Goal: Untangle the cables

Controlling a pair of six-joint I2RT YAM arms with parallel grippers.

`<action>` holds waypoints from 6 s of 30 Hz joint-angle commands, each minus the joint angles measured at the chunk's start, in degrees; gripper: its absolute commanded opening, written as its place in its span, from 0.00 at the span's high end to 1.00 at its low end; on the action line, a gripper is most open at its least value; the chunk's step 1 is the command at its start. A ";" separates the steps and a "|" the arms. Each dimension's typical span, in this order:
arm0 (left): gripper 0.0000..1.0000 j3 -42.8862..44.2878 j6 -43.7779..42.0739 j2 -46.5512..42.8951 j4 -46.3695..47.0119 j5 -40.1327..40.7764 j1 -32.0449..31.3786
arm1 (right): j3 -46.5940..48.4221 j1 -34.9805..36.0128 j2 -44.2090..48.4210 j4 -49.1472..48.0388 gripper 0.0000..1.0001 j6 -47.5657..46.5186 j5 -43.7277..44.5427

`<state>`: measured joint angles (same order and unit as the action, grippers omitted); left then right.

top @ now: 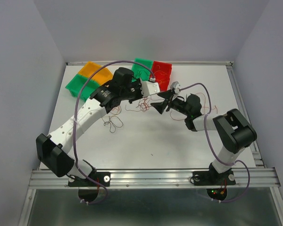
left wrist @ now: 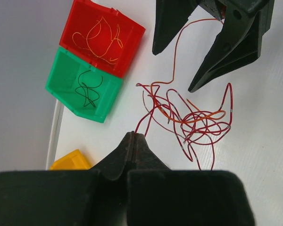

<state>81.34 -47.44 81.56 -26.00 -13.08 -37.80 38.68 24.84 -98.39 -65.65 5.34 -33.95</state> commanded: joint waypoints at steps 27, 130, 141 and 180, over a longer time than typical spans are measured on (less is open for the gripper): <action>1.00 8.31 10.44 -10.97 13.68 29.05 -3.68 | -4.48 0.21 2.23 -7.21 0.99 3.61 -4.02; 1.00 11.38 5.17 32.78 11.76 9.39 47.29 | -13.80 0.21 4.87 -10.82 0.99 11.09 -5.68; 0.56 10.77 4.73 21.11 11.41 3.68 47.38 | -11.43 0.21 1.89 -10.73 0.99 13.11 -6.12; 0.31 -23.07 30.20 -3.60 47.18 -47.03 23.13 | 23.72 12.07 5.75 2.37 0.99 19.09 3.27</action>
<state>59.44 -21.76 80.07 11.84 -54.00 -12.36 57.34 35.75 -94.67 -62.98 23.03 -34.17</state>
